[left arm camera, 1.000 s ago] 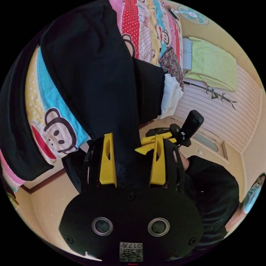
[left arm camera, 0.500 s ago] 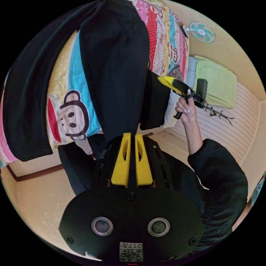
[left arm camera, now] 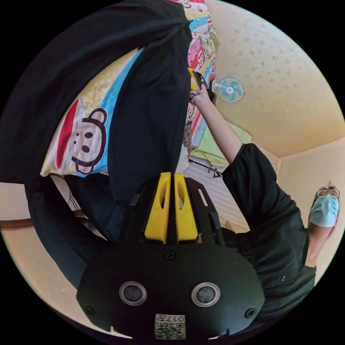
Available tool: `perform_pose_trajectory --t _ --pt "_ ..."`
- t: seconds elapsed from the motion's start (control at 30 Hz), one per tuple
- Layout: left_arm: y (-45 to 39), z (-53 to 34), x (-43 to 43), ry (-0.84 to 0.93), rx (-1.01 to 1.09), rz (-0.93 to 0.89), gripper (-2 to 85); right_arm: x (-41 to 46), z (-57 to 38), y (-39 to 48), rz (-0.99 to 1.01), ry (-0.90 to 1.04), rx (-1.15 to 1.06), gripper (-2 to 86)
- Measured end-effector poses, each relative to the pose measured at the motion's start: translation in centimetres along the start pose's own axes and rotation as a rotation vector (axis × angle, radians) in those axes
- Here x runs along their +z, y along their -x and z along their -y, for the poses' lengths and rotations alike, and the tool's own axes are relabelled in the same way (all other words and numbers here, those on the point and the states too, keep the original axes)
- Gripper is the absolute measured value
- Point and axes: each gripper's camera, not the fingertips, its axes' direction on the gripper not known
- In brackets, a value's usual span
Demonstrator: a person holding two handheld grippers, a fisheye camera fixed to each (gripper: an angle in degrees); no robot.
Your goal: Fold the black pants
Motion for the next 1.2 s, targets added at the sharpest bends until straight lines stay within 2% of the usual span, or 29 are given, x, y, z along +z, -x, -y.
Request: perform_pose_trajectory --t 0.1,0.17,0.23,0.3,0.37,0.4,0.47,0.53,0.63,0.7,0.9,0.97,1.07,1.2 --pt "0.9 -0.6 -3.7 -0.025 -0.026 -0.051 -0.6 3.9 1.7 4.7 -0.167 0.056 -0.04 8.5" --pt "1.0 -0.5 -5.6 -0.019 -0.024 -0.046 -0.6 8.0 2.9 8.4 -0.364 0.119 -0.07 12.7" --pt "0.7 0.0 -7.7 -0.004 -0.004 -0.036 -0.6 11.1 3.6 10.3 -0.474 0.159 -0.08 14.7" --pt "0.2 0.5 -8.9 0.018 0.015 -0.039 -0.6 14.0 3.9 11.4 -0.608 0.189 -0.082 13.5" --pt "-0.1 0.8 -10.1 0.027 0.023 -0.049 -0.6 16.3 4.0 12.4 -0.86 0.146 -0.026 4.6" --pt "0.0 0.9 -11.0 0.031 0.022 -0.07 -0.6 16.6 3.9 12.9 -0.88 0.119 -0.032 4.1" --pt "0.5 1.0 -12.5 0.029 0.012 -0.136 -0.5 17.6 3.7 15.7 -0.821 0.015 -0.081 2.9" --pt "1.9 0.7 -15.3 -0.022 -0.017 -0.278 -0.5 18.9 3.6 18.2 -0.732 -0.035 -0.142 2.5" --pt "4.6 -0.4 -19.4 -0.139 -0.055 -0.43 -0.5 23.1 3.6 21.7 -0.624 -0.027 -0.231 2.2" --pt "6.4 -1.2 -21.8 -0.195 -0.078 -0.463 -0.5 26.5 3.5 23.3 -0.581 0.007 -0.269 2.1" --pt "10.9 -3.1 -28.6 -0.289 -0.182 -0.334 -0.4 38.0 1.8 25.5 -0.469 0.151 -0.396 2.7" --pt "11.7 -3.1 -30.3 -0.296 -0.195 -0.262 -0.3 40.2 1.0 25.1 -0.365 0.21 -0.466 3.2" --pt "12.7 -3.1 -32.8 -0.33 -0.208 -0.201 0.1 39.0 -0.6 23.1 -0.217 0.198 -0.488 3.7" --pt "13.4 -2.1 -33.5 -0.267 -0.266 -0.061 1.5 35.2 -4.3 18.4 -0.188 0.22 -0.498 5.1"
